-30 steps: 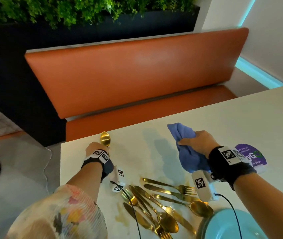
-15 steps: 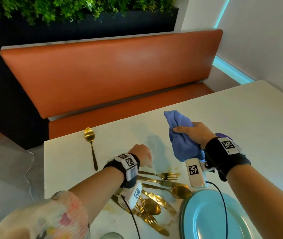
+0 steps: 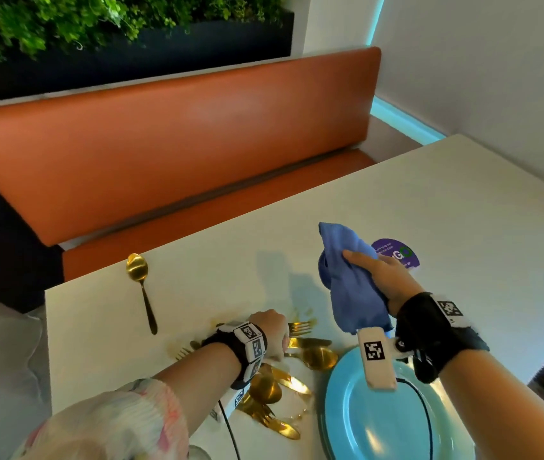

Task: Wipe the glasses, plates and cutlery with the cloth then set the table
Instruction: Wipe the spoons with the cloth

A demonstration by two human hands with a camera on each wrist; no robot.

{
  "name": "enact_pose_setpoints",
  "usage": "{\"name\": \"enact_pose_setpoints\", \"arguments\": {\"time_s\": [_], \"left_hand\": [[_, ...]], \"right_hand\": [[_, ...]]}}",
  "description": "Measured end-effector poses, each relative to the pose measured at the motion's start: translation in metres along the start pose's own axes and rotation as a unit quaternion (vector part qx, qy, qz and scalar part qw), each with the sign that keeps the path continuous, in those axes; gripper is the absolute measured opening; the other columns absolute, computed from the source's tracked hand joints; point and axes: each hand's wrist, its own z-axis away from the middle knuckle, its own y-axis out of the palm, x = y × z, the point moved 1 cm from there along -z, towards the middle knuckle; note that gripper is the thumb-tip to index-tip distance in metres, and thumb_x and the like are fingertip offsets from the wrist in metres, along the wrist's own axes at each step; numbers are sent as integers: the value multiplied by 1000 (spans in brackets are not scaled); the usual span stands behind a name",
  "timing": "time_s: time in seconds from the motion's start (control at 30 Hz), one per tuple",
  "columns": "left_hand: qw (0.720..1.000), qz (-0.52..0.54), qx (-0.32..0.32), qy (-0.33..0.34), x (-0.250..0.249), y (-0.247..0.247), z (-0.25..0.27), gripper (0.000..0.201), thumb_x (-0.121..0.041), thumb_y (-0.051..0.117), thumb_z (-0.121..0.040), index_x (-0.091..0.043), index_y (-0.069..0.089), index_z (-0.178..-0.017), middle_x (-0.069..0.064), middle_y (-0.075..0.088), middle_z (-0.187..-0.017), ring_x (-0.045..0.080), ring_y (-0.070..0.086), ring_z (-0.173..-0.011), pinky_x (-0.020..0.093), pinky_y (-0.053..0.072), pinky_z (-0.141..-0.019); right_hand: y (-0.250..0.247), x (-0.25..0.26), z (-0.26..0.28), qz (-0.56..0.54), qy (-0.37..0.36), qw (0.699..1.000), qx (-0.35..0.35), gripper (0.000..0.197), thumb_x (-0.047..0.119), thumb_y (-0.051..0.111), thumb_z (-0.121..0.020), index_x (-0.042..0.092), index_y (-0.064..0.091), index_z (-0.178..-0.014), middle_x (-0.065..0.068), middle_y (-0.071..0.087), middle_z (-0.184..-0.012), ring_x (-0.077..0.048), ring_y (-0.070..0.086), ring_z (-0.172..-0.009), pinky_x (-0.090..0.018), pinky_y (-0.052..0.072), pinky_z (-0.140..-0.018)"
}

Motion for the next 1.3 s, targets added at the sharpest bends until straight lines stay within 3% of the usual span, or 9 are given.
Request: {"name": "enact_pose_setpoints", "arguments": {"time_s": [0.1, 0.27, 0.47, 0.6, 0.67, 0.77, 0.97, 1.13, 1.3], "left_hand": [[999, 40, -3, -6, 2, -5, 2, 14, -21, 67, -80, -14, 75, -90, 0, 72, -94, 20, 67, -91, 29, 54, -80], [985, 160, -48, -35, 10, -32, 10, 26, -30, 69, -83, -13, 73, -101, 1, 70, -107, 14, 62, -96, 22, 47, -81], [920, 361, -137, -63, 18, -76, 41, 27, -27, 66, -85, -9, 70, -104, 6, 68, -105, 15, 57, -92, 26, 43, -82], [884, 438, -152, -62, 13, -90, 63, 17, -13, 61, -88, -3, 67, -101, 9, 65, -90, 19, 62, -83, 29, 53, -82], [892, 416, -167, -59, 11, -92, 71, 12, -4, 55, -87, -5, 67, -87, 14, 63, -86, 24, 62, -80, 37, 55, -84], [892, 402, -192, -79, 13, -93, 80, 21, -2, 53, -84, -11, 62, -67, 13, 62, -77, 26, 62, -75, 41, 56, -84], [891, 413, -168, -85, 16, -99, 99, 11, -6, 58, -82, -5, 63, -72, 13, 65, -74, 27, 64, -78, 45, 55, -90], [889, 421, -156, -89, 19, -94, 111, 8, -9, 61, -87, -3, 64, -85, 13, 66, -78, 26, 66, -73, 37, 57, -85], [858, 470, -193, -75, 13, -96, 114, 17, -23, 59, -90, -11, 66, -80, 4, 66, -78, 18, 63, -75, 35, 54, -87]], "right_hand": [[-10, -15, 0, -109, 26, 994, -3, 37, 34, 65, -84, -1, 66, -98, -18, 70, -91, -31, 65, -81, -43, 54, -81], [-26, -29, 0, -224, 31, 973, -33, 38, 39, 52, -91, 6, 62, -108, -11, 68, -98, -24, 64, -88, -34, 50, -74], [1, -36, -1, -297, 34, 953, -43, 44, 41, 48, -93, 7, 56, -121, -11, 68, -110, -24, 63, -98, -35, 51, -78], [53, -20, 8, -222, 17, 972, 72, 39, 37, 49, -94, 3, 61, -109, -12, 71, -101, -26, 64, -101, -40, 49, -91], [80, -6, 13, -149, -20, 982, 114, 21, 16, 58, -90, 2, 62, -105, -12, 70, -98, -27, 65, -96, -38, 51, -84], [105, 13, 14, -97, -33, 993, 60, 9, 2, 68, -79, 5, 62, -85, -12, 67, -85, -28, 63, -81, -36, 53, -72], [119, 39, 16, 72, -48, 994, -65, 39, 39, 62, -84, 10, 51, -61, -10, 57, -66, -27, 55, -66, -31, 43, -59], [118, 50, 16, 147, -136, 980, 16, 22, 15, 61, -85, 21, 49, -67, -14, 61, -83, -30, 58, -80, -41, 51, -79], [106, 65, 1, 211, -150, 964, -66, 30, 30, 53, -92, 2, 58, -81, -21, 59, -85, -34, 57, -81, -40, 47, -79]]}}
